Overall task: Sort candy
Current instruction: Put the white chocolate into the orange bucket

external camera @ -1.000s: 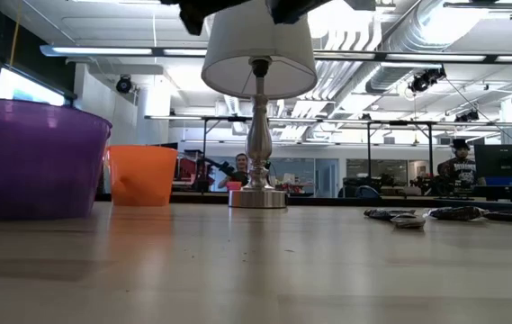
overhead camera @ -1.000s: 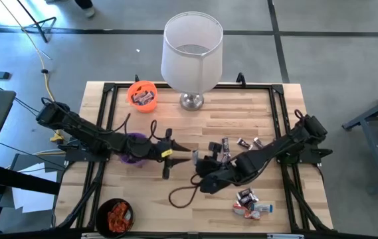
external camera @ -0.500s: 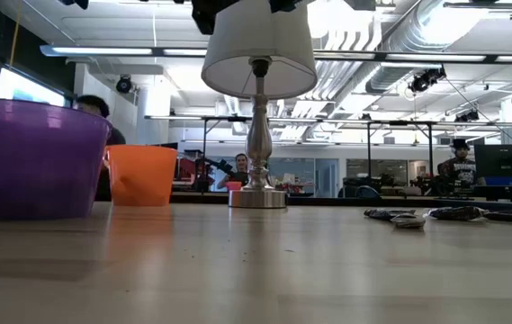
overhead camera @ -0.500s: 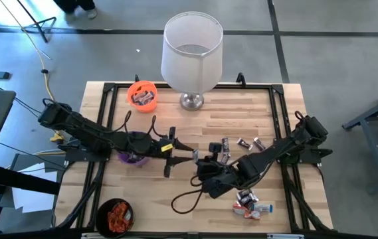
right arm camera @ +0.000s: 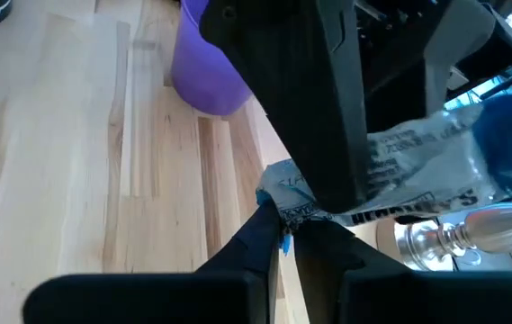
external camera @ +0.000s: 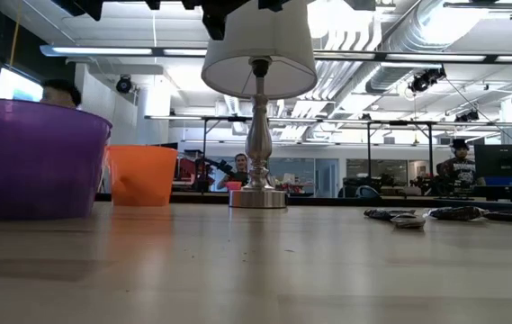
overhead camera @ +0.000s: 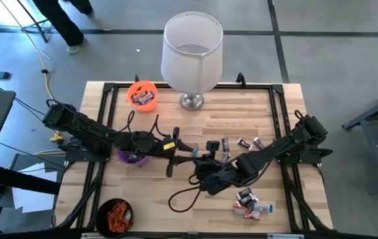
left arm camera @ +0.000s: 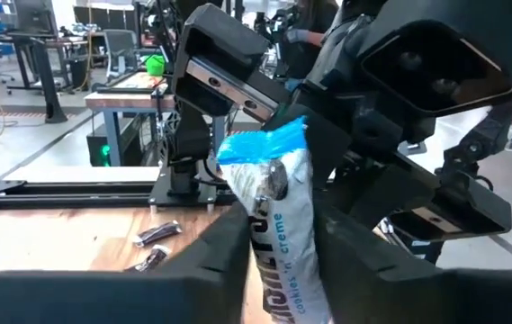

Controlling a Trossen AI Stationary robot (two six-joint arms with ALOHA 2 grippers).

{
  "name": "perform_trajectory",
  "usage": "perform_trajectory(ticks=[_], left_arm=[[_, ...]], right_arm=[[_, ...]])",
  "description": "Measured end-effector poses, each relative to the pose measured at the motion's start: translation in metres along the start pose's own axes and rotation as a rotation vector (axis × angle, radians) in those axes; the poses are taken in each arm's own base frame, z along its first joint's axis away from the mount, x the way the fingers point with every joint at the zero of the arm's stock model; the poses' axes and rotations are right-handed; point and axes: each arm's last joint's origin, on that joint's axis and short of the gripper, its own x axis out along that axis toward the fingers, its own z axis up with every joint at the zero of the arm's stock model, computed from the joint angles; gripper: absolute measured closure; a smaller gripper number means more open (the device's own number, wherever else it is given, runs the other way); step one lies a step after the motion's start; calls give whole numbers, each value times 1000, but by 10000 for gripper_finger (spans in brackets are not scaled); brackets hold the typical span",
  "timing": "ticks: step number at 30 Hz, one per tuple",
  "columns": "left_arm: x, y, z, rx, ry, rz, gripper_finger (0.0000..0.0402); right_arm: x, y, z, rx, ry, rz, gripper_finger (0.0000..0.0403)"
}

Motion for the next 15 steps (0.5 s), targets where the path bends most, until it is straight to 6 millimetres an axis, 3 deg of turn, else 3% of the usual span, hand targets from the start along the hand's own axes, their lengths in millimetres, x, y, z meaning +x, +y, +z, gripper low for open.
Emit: perform_trajectory(ticks=[5, 15], left_arm=[[0, 0, 0, 15, 1, -1, 384], [0, 0, -1, 21, 18, 2, 391]], right_arm=[[0, 0, 0, 1, 2, 0, 375], [-5, 5, -4, -10, 24, 13, 372]])
